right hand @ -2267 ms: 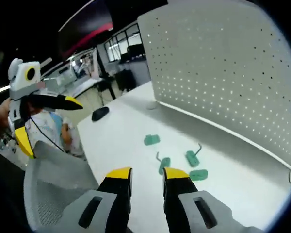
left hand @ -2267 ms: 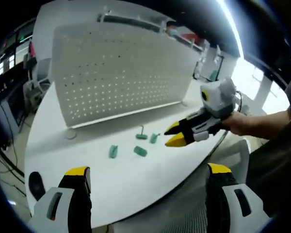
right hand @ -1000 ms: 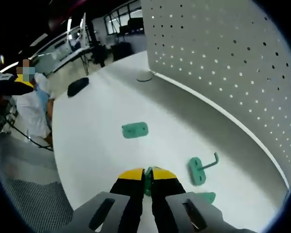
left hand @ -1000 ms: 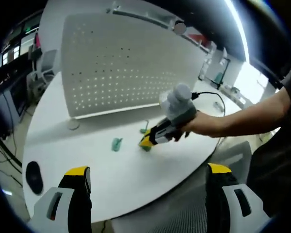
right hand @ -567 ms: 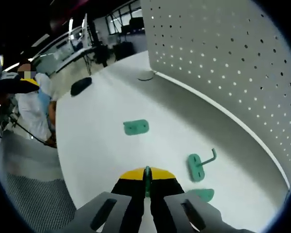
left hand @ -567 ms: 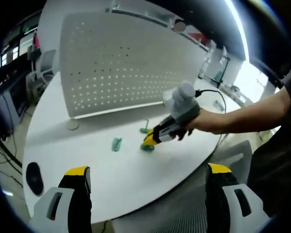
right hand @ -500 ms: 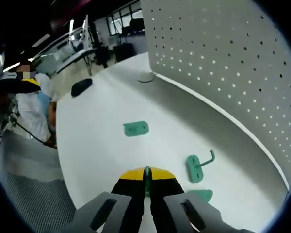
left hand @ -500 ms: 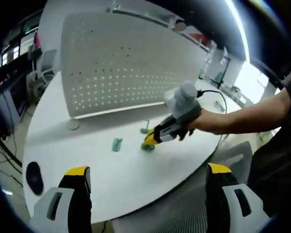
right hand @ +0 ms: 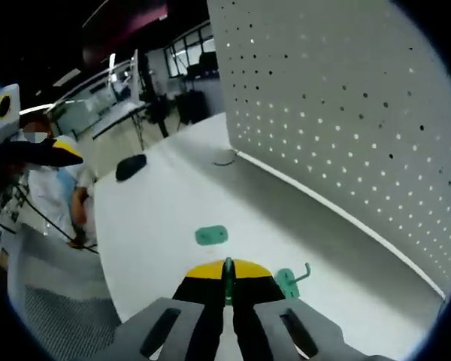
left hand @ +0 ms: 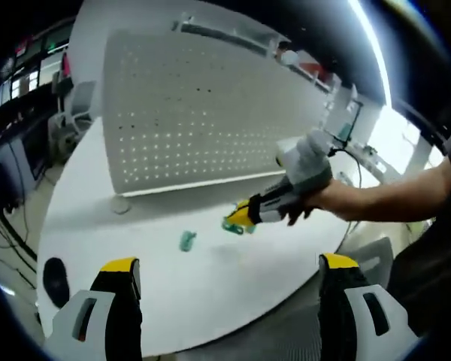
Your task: Insert the hook assembly into the mounting plate slot until the hook locks in place.
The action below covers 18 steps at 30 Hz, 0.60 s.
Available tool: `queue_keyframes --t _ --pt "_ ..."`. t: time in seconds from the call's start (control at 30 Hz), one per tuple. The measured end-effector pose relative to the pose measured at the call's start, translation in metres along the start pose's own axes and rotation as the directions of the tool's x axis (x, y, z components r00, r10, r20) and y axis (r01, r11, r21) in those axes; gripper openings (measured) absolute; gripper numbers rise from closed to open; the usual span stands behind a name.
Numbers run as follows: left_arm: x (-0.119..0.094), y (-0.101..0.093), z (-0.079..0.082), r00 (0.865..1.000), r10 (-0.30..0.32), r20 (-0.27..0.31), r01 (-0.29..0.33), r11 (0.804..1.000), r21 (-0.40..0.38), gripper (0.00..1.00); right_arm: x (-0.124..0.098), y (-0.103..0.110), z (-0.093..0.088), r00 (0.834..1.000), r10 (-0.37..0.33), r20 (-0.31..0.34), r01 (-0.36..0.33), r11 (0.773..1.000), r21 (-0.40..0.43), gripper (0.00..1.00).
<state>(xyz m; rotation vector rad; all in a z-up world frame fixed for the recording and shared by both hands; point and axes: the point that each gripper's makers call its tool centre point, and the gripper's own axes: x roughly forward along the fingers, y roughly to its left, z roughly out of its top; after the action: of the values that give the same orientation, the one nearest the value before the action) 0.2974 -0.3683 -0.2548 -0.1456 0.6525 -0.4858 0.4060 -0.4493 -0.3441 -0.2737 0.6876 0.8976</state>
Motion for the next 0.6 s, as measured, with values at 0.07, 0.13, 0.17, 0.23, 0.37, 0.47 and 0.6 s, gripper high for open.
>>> queue_keyframes --t 0.07,0.13,0.17,0.23,0.37,0.47,0.6 --pt "0.001 0.003 0.006 1.0 0.004 0.019 -0.003 1.0 -0.024 1.0 -0.009 0.002 0.012 0.999 -0.009 0.039 0.009 1.0 0.001 0.0" --pt "0.003 0.004 0.01 1.0 0.01 0.021 -0.01 1.0 -0.023 1.0 -0.018 0.004 0.025 0.996 -0.006 0.084 0.004 1.0 0.024 0.0" --pt "0.004 0.005 0.012 1.0 0.017 0.021 -0.016 1.0 -0.022 1.0 -0.021 0.005 0.03 0.995 -0.004 0.097 0.001 1.0 0.029 0.0" --pt "0.006 0.007 0.015 0.999 0.033 0.021 -0.033 0.999 -0.011 1.0 -0.03 0.008 0.042 0.99 -0.002 0.142 -0.003 0.999 0.038 0.0" --pt "0.011 0.013 0.023 0.997 0.077 0.031 -0.077 0.997 0.008 0.96 -0.046 0.015 0.058 0.984 0.005 0.178 -0.01 1.0 0.029 0.0" --pt "0.017 0.011 0.026 0.997 0.065 0.028 -0.065 0.998 -0.013 0.94 -0.059 0.022 0.073 0.974 0.009 0.228 -0.012 1.0 0.013 0.0" --pt "0.03 0.0 0.027 1.0 0.014 0.021 -0.012 0.998 -0.056 0.91 -0.076 0.029 0.09 0.954 0.01 0.301 -0.03 0.998 0.062 0.0"
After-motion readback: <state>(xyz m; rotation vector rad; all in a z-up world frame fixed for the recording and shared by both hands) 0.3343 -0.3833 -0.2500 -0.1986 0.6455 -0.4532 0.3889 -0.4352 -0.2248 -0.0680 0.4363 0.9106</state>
